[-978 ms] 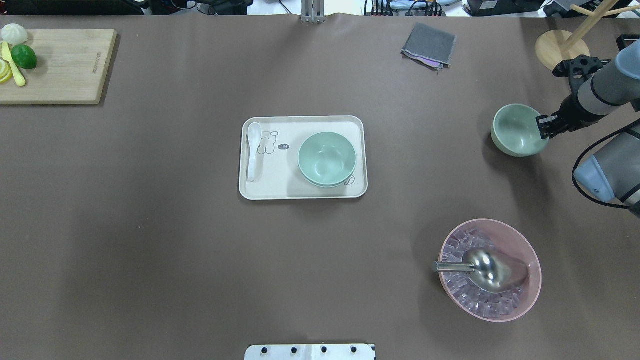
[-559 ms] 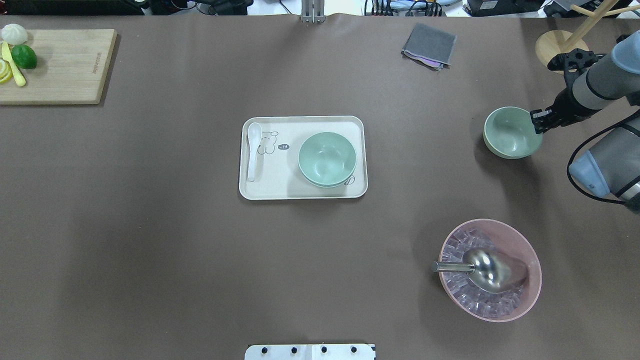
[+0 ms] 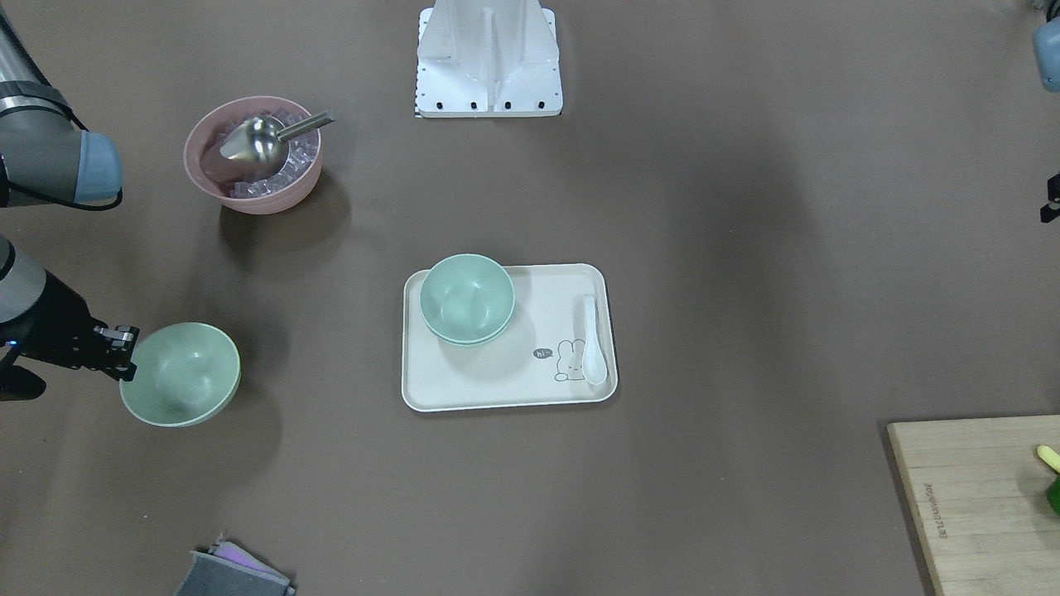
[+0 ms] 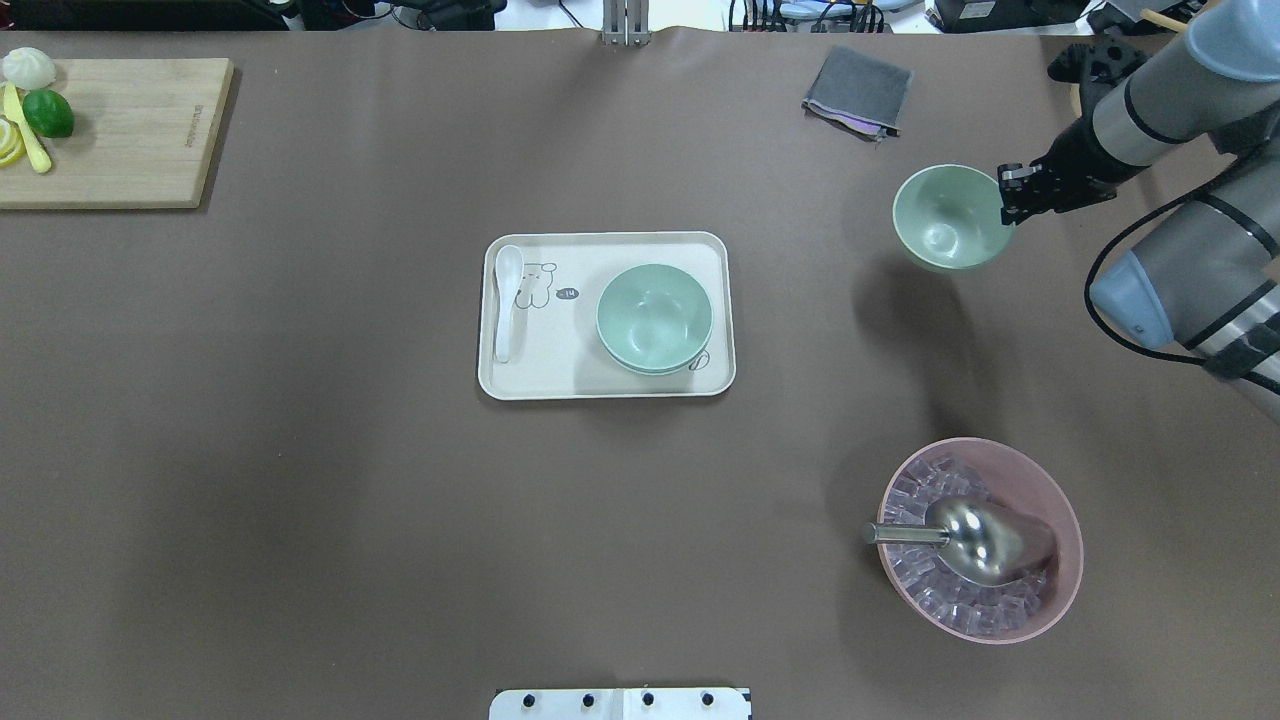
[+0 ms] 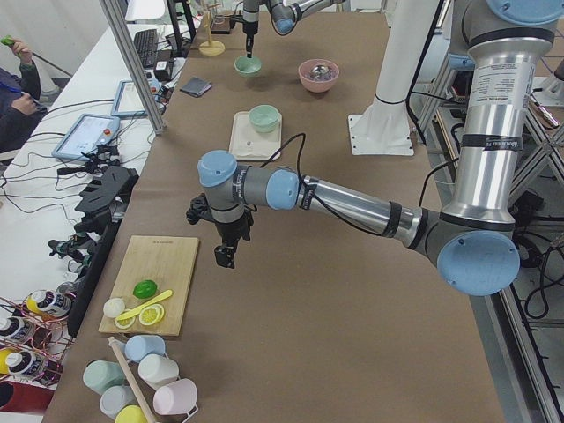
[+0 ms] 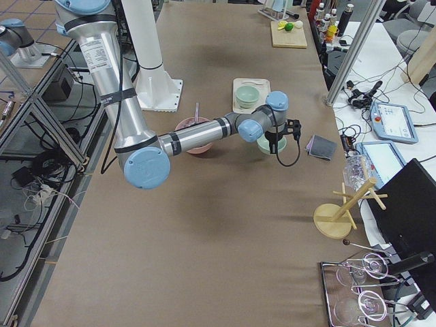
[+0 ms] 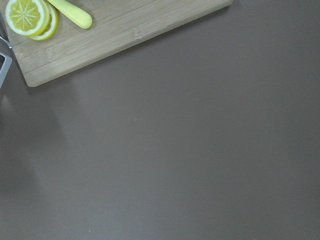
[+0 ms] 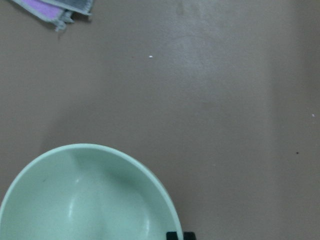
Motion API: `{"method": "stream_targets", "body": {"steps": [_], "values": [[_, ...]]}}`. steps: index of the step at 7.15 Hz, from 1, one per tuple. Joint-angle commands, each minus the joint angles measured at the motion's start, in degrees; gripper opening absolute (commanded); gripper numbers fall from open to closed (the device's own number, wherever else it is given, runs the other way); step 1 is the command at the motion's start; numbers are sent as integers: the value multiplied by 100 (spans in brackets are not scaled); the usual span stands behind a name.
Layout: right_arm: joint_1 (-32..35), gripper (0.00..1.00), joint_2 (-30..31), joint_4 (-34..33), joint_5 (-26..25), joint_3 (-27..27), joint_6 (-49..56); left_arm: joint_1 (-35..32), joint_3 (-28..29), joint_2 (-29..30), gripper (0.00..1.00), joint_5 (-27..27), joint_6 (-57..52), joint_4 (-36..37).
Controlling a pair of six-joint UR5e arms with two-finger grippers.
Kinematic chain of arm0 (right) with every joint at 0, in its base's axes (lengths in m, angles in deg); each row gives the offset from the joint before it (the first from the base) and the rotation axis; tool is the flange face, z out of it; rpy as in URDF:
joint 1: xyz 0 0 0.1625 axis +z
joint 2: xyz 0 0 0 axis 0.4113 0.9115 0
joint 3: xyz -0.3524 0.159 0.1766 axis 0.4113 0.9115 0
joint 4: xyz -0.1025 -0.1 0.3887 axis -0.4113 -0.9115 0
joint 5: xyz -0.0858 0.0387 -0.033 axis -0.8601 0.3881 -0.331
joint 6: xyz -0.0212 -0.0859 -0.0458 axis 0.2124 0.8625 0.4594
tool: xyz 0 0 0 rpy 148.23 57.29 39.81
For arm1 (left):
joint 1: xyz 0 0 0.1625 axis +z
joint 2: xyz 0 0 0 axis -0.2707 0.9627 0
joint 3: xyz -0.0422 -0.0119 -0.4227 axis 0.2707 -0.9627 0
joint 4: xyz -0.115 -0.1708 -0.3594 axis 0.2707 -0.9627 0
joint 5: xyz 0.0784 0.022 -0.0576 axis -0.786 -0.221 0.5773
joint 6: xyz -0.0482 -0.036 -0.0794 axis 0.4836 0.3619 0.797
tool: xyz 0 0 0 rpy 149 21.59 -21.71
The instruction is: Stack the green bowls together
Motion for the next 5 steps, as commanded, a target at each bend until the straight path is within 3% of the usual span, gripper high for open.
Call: {"method": "stream_targets", "body": {"steps": [1, 3, 5], "values": [[-439, 0, -606, -570, 6, -334, -1109, -503, 305, 15, 98, 16, -242, 24], [-1028, 0, -905, -590, -325, -642, -2599, -935, 858, 85, 98, 34, -1381, 85], [-1713, 0, -1336, -704, -1002, -652, -3529, -962, 852, 24, 98, 25, -1466, 85]]}}
